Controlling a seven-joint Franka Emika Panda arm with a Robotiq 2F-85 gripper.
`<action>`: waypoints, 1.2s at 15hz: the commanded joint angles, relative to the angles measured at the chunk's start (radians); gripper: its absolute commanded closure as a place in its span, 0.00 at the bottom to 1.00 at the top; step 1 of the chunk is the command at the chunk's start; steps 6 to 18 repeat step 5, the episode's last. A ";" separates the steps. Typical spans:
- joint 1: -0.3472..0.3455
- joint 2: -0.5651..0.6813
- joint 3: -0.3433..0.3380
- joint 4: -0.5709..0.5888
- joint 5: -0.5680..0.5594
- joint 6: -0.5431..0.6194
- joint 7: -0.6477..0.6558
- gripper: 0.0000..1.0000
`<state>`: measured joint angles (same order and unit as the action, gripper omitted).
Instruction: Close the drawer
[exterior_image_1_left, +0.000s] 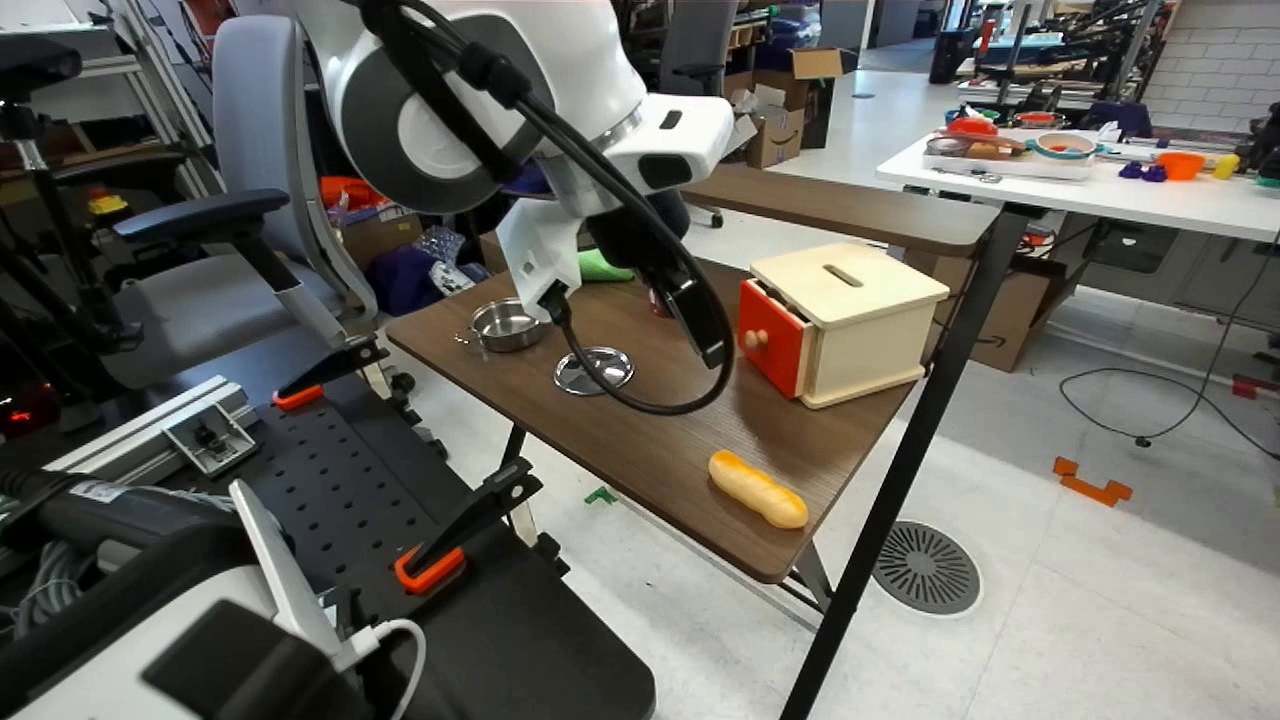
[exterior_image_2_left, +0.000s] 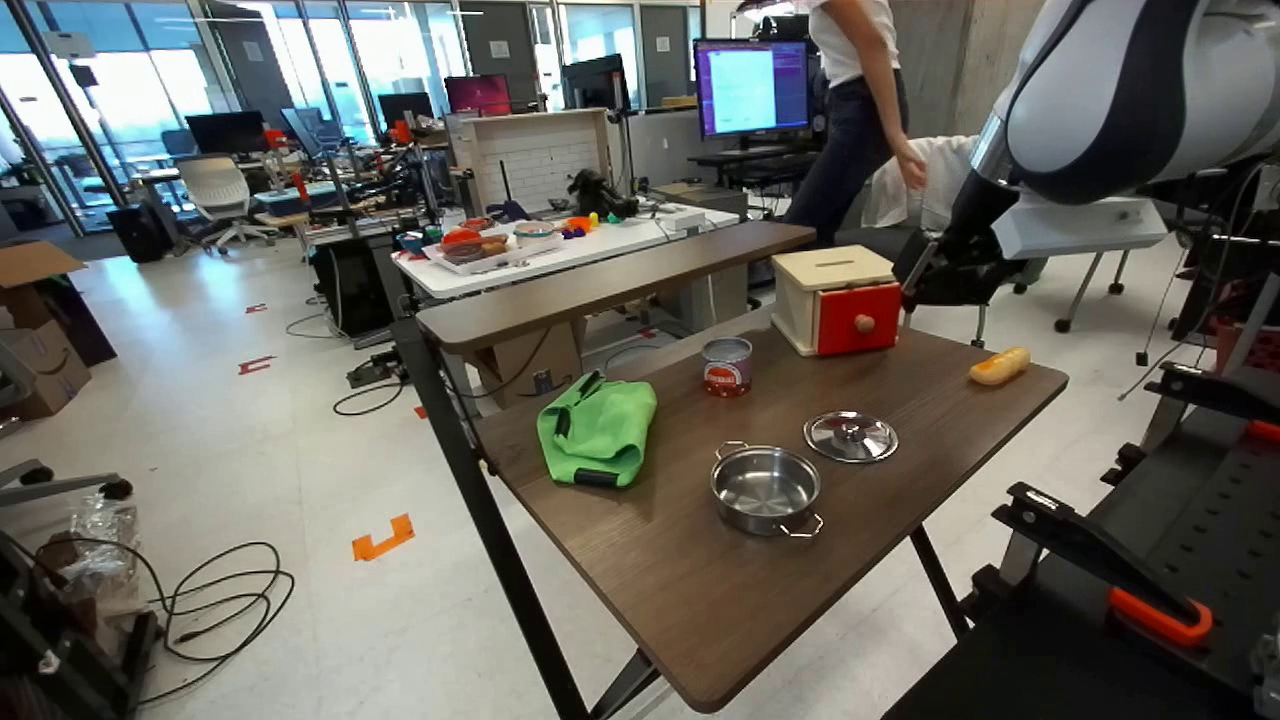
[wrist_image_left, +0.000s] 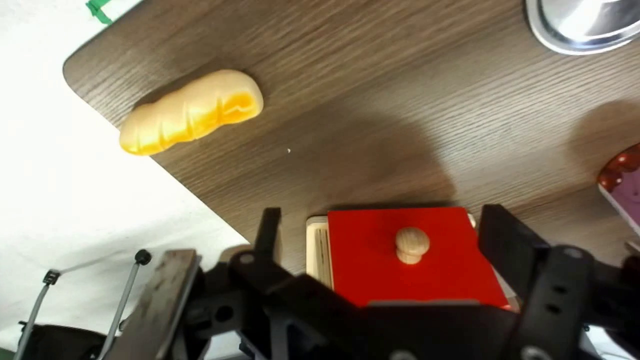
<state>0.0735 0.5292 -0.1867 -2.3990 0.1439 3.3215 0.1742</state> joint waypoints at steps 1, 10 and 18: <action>-0.009 -0.015 0.012 -0.013 0.015 -0.002 -0.016 0.00; -0.009 -0.003 0.011 -0.005 0.015 -0.002 -0.016 0.00; -0.009 -0.003 0.011 -0.005 0.015 -0.002 -0.016 0.00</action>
